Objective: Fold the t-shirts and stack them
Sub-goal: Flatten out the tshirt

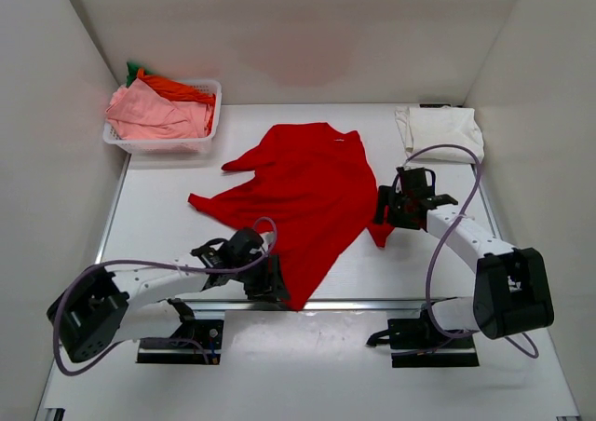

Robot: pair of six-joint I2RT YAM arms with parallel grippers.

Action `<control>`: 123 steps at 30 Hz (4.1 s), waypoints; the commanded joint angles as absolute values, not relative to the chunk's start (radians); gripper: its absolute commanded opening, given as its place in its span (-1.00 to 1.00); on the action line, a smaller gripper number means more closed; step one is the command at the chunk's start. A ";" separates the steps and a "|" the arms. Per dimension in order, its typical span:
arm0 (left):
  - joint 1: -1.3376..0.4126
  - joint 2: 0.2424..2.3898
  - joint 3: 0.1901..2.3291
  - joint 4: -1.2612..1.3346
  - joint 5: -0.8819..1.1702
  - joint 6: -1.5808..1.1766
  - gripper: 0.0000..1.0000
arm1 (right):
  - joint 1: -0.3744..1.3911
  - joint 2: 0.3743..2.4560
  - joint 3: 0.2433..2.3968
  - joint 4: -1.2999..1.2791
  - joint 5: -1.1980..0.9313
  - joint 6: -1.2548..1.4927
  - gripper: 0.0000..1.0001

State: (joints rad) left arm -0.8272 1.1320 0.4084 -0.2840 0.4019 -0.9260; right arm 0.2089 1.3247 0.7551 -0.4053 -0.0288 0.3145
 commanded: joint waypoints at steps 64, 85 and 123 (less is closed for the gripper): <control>-0.447 0.736 0.354 -0.581 0.281 -0.844 -1.00 | 0.054 1.589 0.761 -0.229 -0.182 0.319 -0.95; -0.094 1.347 1.811 -0.606 0.391 -0.741 -1.00 | -0.136 1.051 1.788 -0.502 -0.203 0.350 -1.00; 0.086 1.780 2.088 -0.061 0.690 -1.002 -1.00 | -0.290 1.625 2.248 -0.202 -0.446 0.411 -0.99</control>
State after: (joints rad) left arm 0.0975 1.8969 2.1693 -0.1116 0.6716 -1.0534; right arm -0.3092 1.7081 2.3077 -0.2878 -0.4015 0.4129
